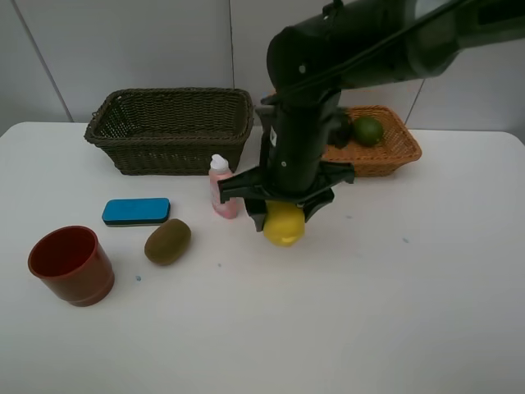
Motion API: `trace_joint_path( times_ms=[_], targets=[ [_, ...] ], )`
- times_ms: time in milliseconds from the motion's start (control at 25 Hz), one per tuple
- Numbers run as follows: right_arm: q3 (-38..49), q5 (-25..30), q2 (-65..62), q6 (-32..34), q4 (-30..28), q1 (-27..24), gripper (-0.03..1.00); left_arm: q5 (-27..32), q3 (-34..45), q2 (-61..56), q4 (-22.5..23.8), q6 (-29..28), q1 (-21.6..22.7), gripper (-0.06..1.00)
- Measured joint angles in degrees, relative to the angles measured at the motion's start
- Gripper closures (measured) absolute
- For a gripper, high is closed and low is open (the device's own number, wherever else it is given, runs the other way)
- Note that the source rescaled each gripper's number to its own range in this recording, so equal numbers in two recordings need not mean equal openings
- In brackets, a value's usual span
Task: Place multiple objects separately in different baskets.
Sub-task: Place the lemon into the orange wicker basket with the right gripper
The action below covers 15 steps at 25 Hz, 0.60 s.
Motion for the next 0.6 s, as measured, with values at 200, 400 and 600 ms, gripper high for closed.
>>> trace_joint_path(
  times_ms=[200,400,600],
  targets=[
    [-5.09,2.92,-2.83,0.00,-5.16,-0.39,0.41,0.00,0.00,0.00,0.00,0.00,0.00,-0.05],
    [-9.29,3.79,-2.90,-0.06,-7.43,-3.68,0.41,0.00,0.00,0.00,0.00,0.00,0.00,-0.05],
    [-10.76,2.72,-2.90,-2.05,-9.47,-9.59,0.41,0.00,0.00,0.00,0.00,0.00,0.00,-0.05]
  ],
)
